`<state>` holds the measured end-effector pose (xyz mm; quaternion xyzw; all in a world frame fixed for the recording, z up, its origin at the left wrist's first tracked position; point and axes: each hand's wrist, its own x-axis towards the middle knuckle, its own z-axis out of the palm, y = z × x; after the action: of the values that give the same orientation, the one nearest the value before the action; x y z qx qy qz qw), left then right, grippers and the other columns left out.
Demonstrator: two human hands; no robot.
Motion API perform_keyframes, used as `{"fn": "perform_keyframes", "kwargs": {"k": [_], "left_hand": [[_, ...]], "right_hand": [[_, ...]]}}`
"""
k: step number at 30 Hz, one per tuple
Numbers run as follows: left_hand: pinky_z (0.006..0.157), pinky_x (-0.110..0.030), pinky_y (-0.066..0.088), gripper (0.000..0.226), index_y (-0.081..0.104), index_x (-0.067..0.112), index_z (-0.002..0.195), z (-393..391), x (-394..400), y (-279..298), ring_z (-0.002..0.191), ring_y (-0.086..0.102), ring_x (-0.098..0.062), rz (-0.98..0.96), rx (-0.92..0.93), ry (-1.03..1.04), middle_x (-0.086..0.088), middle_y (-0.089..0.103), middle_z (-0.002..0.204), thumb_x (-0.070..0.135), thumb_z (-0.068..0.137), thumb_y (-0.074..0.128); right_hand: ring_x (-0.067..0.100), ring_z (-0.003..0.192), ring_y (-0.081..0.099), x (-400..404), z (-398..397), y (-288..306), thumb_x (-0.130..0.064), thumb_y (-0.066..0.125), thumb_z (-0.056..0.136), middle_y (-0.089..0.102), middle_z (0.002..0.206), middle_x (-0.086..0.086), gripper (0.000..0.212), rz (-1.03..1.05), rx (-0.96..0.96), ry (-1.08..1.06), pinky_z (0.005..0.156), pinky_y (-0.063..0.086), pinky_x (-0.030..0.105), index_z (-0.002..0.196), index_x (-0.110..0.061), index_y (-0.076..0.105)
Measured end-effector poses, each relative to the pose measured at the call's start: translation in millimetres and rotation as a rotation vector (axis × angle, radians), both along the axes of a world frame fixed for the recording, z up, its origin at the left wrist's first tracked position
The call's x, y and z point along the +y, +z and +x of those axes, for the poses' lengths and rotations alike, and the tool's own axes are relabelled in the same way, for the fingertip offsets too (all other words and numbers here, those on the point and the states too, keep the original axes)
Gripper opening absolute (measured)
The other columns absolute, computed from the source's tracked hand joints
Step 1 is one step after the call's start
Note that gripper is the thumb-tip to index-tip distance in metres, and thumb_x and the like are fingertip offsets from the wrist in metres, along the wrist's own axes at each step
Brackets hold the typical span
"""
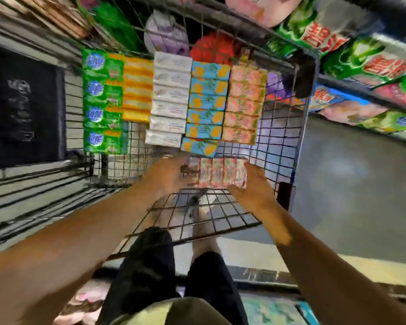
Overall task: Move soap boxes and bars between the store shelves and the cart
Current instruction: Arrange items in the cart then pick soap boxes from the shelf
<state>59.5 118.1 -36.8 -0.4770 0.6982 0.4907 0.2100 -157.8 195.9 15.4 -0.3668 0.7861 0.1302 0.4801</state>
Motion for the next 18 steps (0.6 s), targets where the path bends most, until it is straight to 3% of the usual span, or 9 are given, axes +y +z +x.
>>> {"fn": "perform_keyframes", "kwargs": {"k": [3, 5, 7, 9, 11, 12, 14, 15, 18], "left_hand": [[0.079, -0.026, 0.041, 0.064, 0.037, 0.024, 0.149, 1.2, 6.1, -30.2, 0.114, 0.060, -0.031, 0.032, 0.052, 0.069, -0.011, 0.062, 0.131, 0.034, 0.092, 0.065], [0.086, -0.028, 0.045, 0.067, 0.035, 0.024, 0.150, 1.9, 11.6, -50.4, 0.118, 0.058, -0.031, 0.035, 0.061, 0.119, -0.011, 0.059, 0.136, 0.033, 0.091, 0.066], [0.085, -0.029, 0.046, 0.070, 0.034, 0.022, 0.151, 0.1, 18.3, -65.5, 0.113, 0.061, -0.032, 0.043, 0.041, 0.146, -0.013, 0.059, 0.135, 0.032, 0.091, 0.067], [0.082, -0.027, 0.046, 0.072, 0.035, 0.023, 0.150, -3.6, 23.6, -78.3, 0.109, 0.063, -0.030, 0.070, 0.067, 0.188, -0.009, 0.058, 0.138, 0.034, 0.089, 0.070], [0.083, -0.027, 0.048, 0.072, 0.038, 0.025, 0.146, -6.9, 25.4, -85.8, 0.108, 0.065, -0.029, 0.099, 0.116, 0.244, -0.003, 0.060, 0.136, 0.040, 0.085, 0.073], [0.086, -0.030, 0.051, 0.074, 0.038, 0.026, 0.144, -7.8, 25.5, -88.7, 0.109, 0.065, -0.028, 0.115, 0.130, 0.263, -0.002, 0.061, 0.135, 0.046, 0.082, 0.074], [0.091, -0.036, 0.053, 0.080, 0.037, 0.030, 0.143, -9.4, 25.8, -92.3, 0.109, 0.065, -0.024, 0.167, 0.160, 0.306, 0.003, 0.062, 0.133, 0.058, 0.077, 0.072], [0.092, -0.037, 0.053, 0.081, 0.038, 0.031, 0.141, -10.2, 26.5, -93.8, 0.109, 0.065, -0.021, 0.188, 0.167, 0.332, 0.006, 0.062, 0.133, 0.060, 0.074, 0.073], [0.087, -0.023, 0.050, 0.072, 0.046, 0.028, 0.135, -13.6, 28.2, -93.3, 0.106, 0.063, -0.014, 0.203, 0.146, 0.412, 0.009, 0.065, 0.125, 0.042, 0.075, 0.082]], "right_hand": [[0.017, 0.113, 0.056, -0.9, -2.3, -30.4, -0.034, 0.073, 0.083, 0.057, 0.127, 0.000, 0.065, -0.010, 0.007, -0.160, 0.091, 0.044, 0.026, 0.139, -0.024, 0.043], [0.011, 0.106, 0.060, -4.2, -3.4, -48.7, -0.038, 0.074, 0.081, 0.063, 0.116, -0.009, 0.060, -0.002, -0.018, -0.245, 0.093, 0.046, 0.027, 0.133, -0.026, 0.046], [0.005, 0.108, 0.064, 2.2, -8.4, -78.0, -0.053, 0.073, 0.074, 0.067, 0.117, -0.012, 0.069, -0.020, -0.070, -0.285, 0.100, 0.049, 0.032, 0.133, -0.026, 0.049], [0.003, 0.122, 0.054, 14.7, -18.2, -110.3, -0.066, 0.064, 0.068, 0.062, 0.129, -0.009, 0.086, 0.001, -0.108, -0.269, 0.109, 0.036, 0.017, 0.140, -0.022, 0.046], [-0.001, 0.134, 0.036, 4.9, -14.1, -107.8, -0.067, 0.058, 0.068, 0.053, 0.140, -0.007, 0.093, 0.036, -0.070, -0.217, 0.103, 0.010, -0.005, 0.146, -0.020, 0.040], [0.003, 0.136, 0.035, -4.3, -8.6, -99.4, -0.063, 0.059, 0.072, 0.050, 0.142, -0.006, 0.093, 0.022, -0.058, -0.209, 0.103, 0.009, -0.004, 0.150, -0.019, 0.033], [0.014, 0.134, 0.042, -9.3, -4.2, -100.5, -0.047, 0.064, 0.088, 0.045, 0.137, -0.005, 0.093, 0.071, -0.015, -0.168, 0.100, 0.027, 0.011, 0.157, -0.014, 0.010], [0.019, 0.131, 0.045, -11.5, -1.2, -100.3, -0.039, 0.063, 0.092, 0.046, 0.135, -0.002, 0.088, 0.081, 0.029, -0.152, 0.094, 0.032, 0.017, 0.156, -0.012, 0.010], [0.024, 0.107, 0.052, -11.6, 5.0, -98.0, -0.028, 0.065, 0.090, 0.050, 0.120, 0.006, 0.053, 0.023, 0.164, -0.152, 0.081, 0.036, 0.027, 0.135, -0.020, 0.039]]}}
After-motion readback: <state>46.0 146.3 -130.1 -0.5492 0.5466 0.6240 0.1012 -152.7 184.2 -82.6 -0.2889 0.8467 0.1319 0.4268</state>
